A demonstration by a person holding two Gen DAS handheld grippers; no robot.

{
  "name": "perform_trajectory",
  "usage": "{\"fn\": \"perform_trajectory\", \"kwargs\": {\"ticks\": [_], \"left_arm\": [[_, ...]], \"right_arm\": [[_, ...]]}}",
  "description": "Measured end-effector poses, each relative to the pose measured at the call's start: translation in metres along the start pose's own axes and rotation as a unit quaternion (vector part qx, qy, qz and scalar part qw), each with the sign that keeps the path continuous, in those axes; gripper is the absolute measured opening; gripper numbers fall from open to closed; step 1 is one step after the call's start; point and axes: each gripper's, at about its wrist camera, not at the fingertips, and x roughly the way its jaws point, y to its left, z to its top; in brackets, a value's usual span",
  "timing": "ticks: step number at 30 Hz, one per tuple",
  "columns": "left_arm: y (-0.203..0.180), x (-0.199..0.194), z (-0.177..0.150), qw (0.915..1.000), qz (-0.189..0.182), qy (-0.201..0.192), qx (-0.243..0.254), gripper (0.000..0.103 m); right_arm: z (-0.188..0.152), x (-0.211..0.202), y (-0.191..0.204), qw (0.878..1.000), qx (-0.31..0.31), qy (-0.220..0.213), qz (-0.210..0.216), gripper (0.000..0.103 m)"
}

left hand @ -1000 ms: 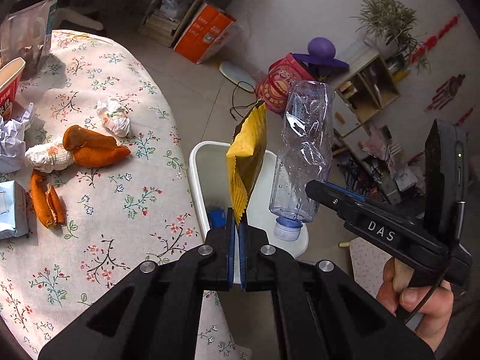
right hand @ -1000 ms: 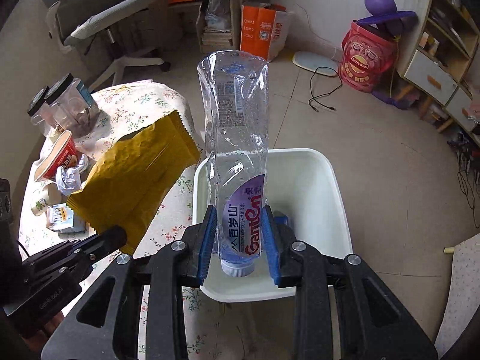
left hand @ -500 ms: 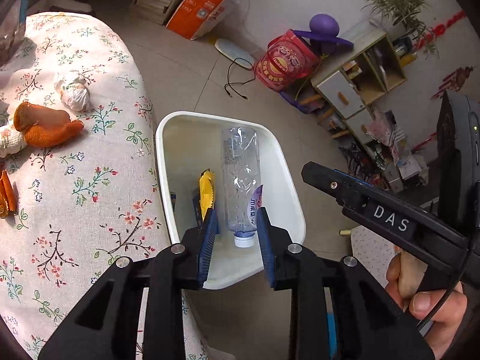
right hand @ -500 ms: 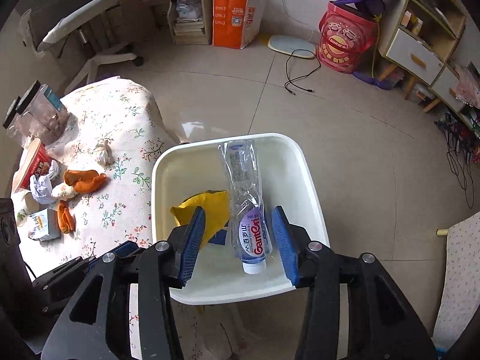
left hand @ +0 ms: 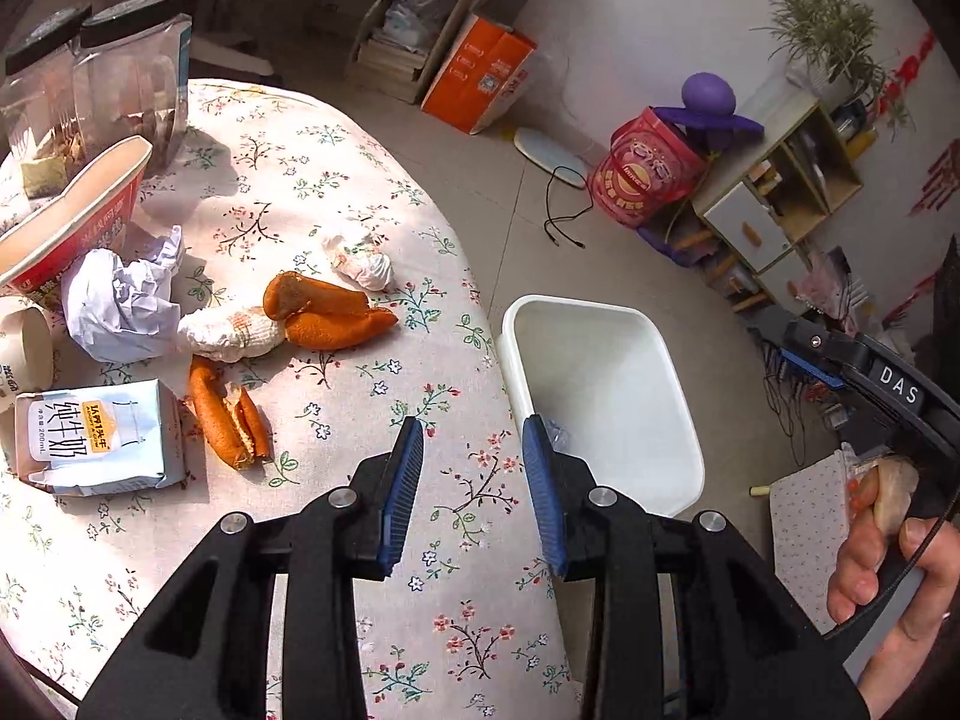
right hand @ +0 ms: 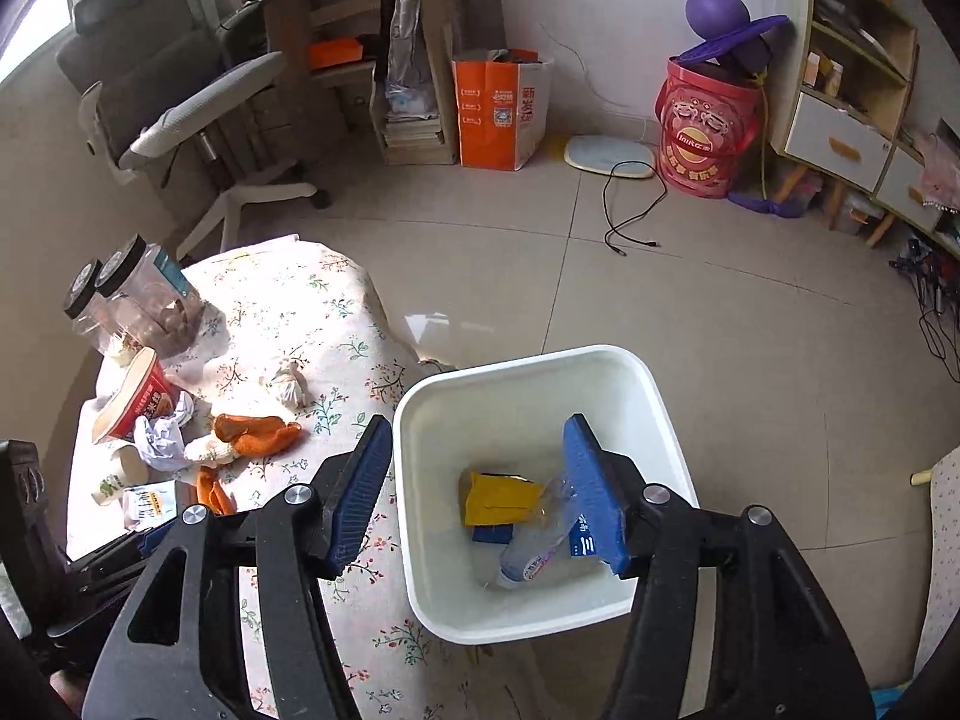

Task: Collect trash
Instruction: 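Grasp the orange peel with the right tool while the left grasps the milk carton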

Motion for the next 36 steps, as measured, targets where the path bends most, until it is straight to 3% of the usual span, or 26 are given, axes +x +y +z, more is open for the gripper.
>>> {"fn": "perform_trajectory", "kwargs": {"ticks": [2, 6, 10, 18, 21, 25, 29, 33, 34, 35, 36], "left_arm": [[0.019, -0.012, 0.000, 0.9997, 0.021, -0.007, 0.009, 0.042], [0.061, -0.032, -0.002, 0.9972, 0.069, -0.003, 0.027, 0.049], [0.105, -0.050, -0.004, 0.9915, 0.123, -0.003, 0.042, 0.074], [0.158, -0.031, -0.018, 0.9812, 0.170, 0.056, 0.072, 0.081], [0.178, -0.021, -0.022, 0.9833, 0.164, 0.074, 0.027, 0.081], [0.207, -0.022, -0.025, 0.9892, 0.107, 0.073, -0.068, 0.080], [0.199, -0.034, -0.018, 0.9923, 0.109, 0.044, -0.040, 0.080], [0.203, -0.020, -0.020, 0.9912, 0.088, 0.074, -0.065, 0.080], [0.208, -0.016, -0.022, 0.9899, 0.085, 0.078, -0.083, 0.074], [0.215, -0.013, -0.024, 0.9885, 0.084, 0.079, -0.098, 0.057], [0.218, -0.015, -0.024, 0.9886, 0.075, 0.071, -0.109, 0.056]], "right_arm": [[0.001, -0.002, 0.005, 1.000, 0.002, -0.004, 0.009, 0.066], [0.000, 0.003, 0.023, 1.000, -0.010, 0.001, 0.014, 0.067], [-0.002, 0.007, 0.052, 0.999, -0.017, 0.011, 0.046, 0.070], [-0.018, 0.029, 0.135, 0.990, -0.080, 0.060, 0.096, 0.072], [-0.026, 0.040, 0.158, 0.987, -0.114, 0.075, 0.086, 0.072], [-0.034, 0.052, 0.171, 0.983, -0.139, 0.091, 0.077, 0.072], [-0.038, 0.064, 0.176, 0.981, -0.150, 0.103, 0.069, 0.072], [-0.038, 0.070, 0.180, 0.980, -0.150, 0.108, 0.072, 0.072], [-0.039, 0.072, 0.181, 0.980, -0.152, 0.110, 0.072, 0.072], [-0.040, 0.075, 0.183, 0.979, -0.153, 0.113, 0.072, 0.072], [-0.041, 0.078, 0.184, 0.979, -0.154, 0.116, 0.071, 0.072]]}}
